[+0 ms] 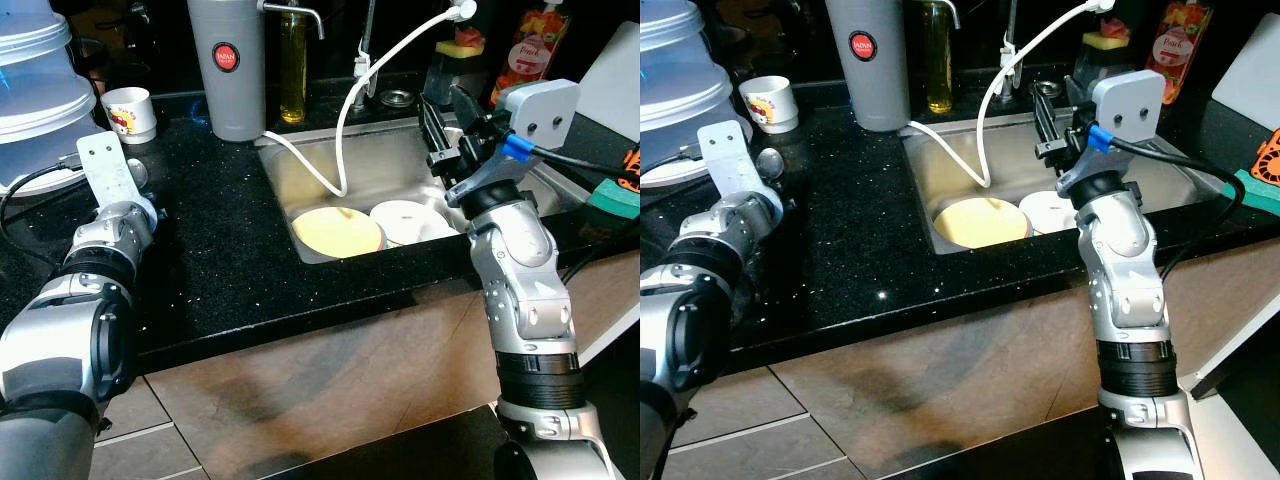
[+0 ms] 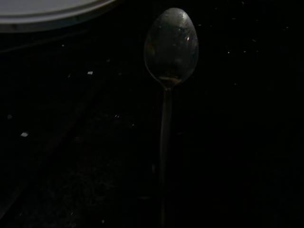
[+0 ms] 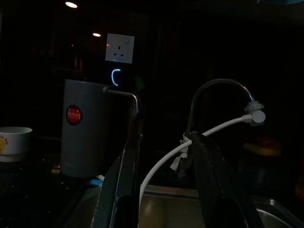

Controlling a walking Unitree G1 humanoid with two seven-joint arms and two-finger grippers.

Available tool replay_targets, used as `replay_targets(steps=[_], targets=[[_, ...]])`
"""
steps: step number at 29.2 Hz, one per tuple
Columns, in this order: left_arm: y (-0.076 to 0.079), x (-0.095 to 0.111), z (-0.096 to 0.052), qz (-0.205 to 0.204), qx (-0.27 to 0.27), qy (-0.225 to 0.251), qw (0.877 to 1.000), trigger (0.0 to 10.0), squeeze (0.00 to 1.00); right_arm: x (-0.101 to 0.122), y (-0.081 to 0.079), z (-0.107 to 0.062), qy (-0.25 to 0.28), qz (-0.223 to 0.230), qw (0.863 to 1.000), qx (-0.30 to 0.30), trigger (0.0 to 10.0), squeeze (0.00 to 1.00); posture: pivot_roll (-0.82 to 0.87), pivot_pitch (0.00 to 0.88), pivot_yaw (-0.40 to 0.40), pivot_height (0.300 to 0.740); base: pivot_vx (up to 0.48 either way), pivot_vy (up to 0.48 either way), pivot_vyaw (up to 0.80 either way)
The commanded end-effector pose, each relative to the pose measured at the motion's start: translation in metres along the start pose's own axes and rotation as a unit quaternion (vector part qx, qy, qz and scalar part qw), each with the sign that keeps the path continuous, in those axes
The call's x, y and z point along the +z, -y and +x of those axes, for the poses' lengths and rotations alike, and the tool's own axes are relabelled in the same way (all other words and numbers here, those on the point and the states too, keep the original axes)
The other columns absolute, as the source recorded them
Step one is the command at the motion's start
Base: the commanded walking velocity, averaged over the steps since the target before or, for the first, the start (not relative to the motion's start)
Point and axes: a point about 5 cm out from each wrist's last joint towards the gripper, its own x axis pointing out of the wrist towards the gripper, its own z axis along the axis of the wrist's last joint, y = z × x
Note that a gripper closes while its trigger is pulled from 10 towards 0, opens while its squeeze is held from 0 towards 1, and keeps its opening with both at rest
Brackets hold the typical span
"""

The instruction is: Kitchen organization

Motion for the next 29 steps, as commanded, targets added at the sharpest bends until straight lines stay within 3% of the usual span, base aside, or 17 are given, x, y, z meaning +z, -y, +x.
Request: replay_targets(steps=[1,5,11,12,13,15,18,20,21,22,23,24,25,26,27,28,29], targets=[[-0.009,-0.021,0.001,0.002,0.015,-0.042,0.999,0.0,0.00,0.001,0.002,-0.001,0.000,-0.001,1.000,-0.004,10.0,0.00,-0.05,0.000,0.032,0.740,0.000,0.000,0.00],[-0.006,-0.016,0.001,0.012,0.014,-0.029,0.999,0.0,0.00,0.002,0.003,0.000,0.000,-0.001,1.000,-0.004,10.0,0.00,-0.05,0.000,0.029,0.740,0.000,0.000,0.00],[0.006,0.029,-0.004,0.111,0.020,0.104,0.988,0.0,0.00,0.003,0.005,-0.001,-0.001,0.000,1.000,-0.007,10.0,0.00,-0.05,0.000,0.025,0.740,0.000,0.000,0.00],[0.018,0.053,-0.010,0.112,-0.007,0.173,0.979,10.0,0.00,0.004,0.005,-0.001,0.000,0.001,1.000,-0.007,10.0,0.00,-0.05,0.000,0.022,0.740,0.000,0.000,0.00],[0.034,0.075,-0.020,0.105,-0.056,0.239,0.964,10.0,0.00,0.005,0.005,-0.001,0.001,0.002,1.000,-0.006,10.0,0.00,-0.05,0.000,0.019,0.740,0.000,0.000,0.00],[0.034,0.075,-0.020,0.105,-0.056,0.239,0.964,10.0,0.00,0.005,0.005,-0.001,0.001,0.002,1.000,-0.006,10.0,0.00,-0.05,0.000,0.019,0.740,0.000,0.000,0.00],[0.079,0.103,-0.057,0.089,-0.273,0.338,0.897,10.0,0.00,0.014,-0.004,0.001,0.024,0.071,0.997,0.028,10.0,0.00,-0.04,0.000,0.011,0.740,0.000,0.000,0.00],[0.102,0.096,-0.095,0.109,-0.460,0.356,0.806,10.0,0.00,0.031,-0.020,-0.002,0.055,0.211,0.970,0.111,10.0,0.00,-0.04,0.000,0.004,0.740,0.000,0.000,0.00],[0.102,0.096,-0.095,0.109,-0.460,0.356,0.806,10.0,0.00,0.031,-0.020,-0.002,0.055,0.211,0.970,0.111,10.0,0.00,-0.04,0.000,0.004,0.740,0.000,0.000,0.00],[0.108,0.088,-0.111,0.122,-0.525,0.353,0.765,10.0,0.00,0.038,-0.027,-0.005,0.067,0.254,0.953,0.152,10.0,0.00,-0.04,0.000,0.002,0.740,0.000,0.000,0.00],[0.108,0.088,-0.111,0.122,-0.525,0.353,0.765,10.0,0.00,0.038,-0.027,-0.005,0.067,0.254,0.953,0.152,10.0,0.00,-0.04,0.000,0.002,0.740,0.000,0.000,0.00],[0.112,0.079,-0.125,0.130,-0.576,0.348,0.728,10.0,0.00,0.042,-0.033,-0.007,0.073,0.284,0.939,0.180,10.0,0.00,-0.04,0.000,0.002,0.740,0.000,0.000,0.00],[0.112,0.079,-0.125,0.130,-0.576,0.348,0.728,10.0,0.00,0.042,-0.033,-0.007,0.073,0.284,0.939,0.180,10.0,0.00,-0.04,0.000,0.002,0.740,0.000,0.000,0.00],[0.118,0.068,-0.141,0.149,-0.624,0.343,0.686,10.0,0.00,0.043,-0.040,-0.009,0.072,0.310,0.927,0.196,10.0,0.00,-0.04,0.000,-0.001,0.740,0.000,0.000,0.00],[0.118,0.068,-0.141,0.149,-0.624,0.343,0.686,10.0,0.00,0.043,-0.040,-0.009,0.072,0.310,0.927,0.196,10.0,0.00,-0.04,0.000,-0.001,0.740,0.000,0.000,0.00],[0.122,0.058,-0.153,0.160,-0.656,0.338,0.656,10.0,0.00,0.042,-0.044,-0.009,0.069,0.325,0.921,0.202,10.0,0.00,-0.04,0.000,-0.003,0.740,0.000,0.000,0.00],[0.122,0.058,-0.153,0.160,-0.656,0.338,0.656,10.0,0.00,0.042,-0.044,-0.009,0.069,0.325,0.921,0.202,10.0,0.00,-0.04,0.000,-0.003,0.740,0.000,0.000,0.00]])
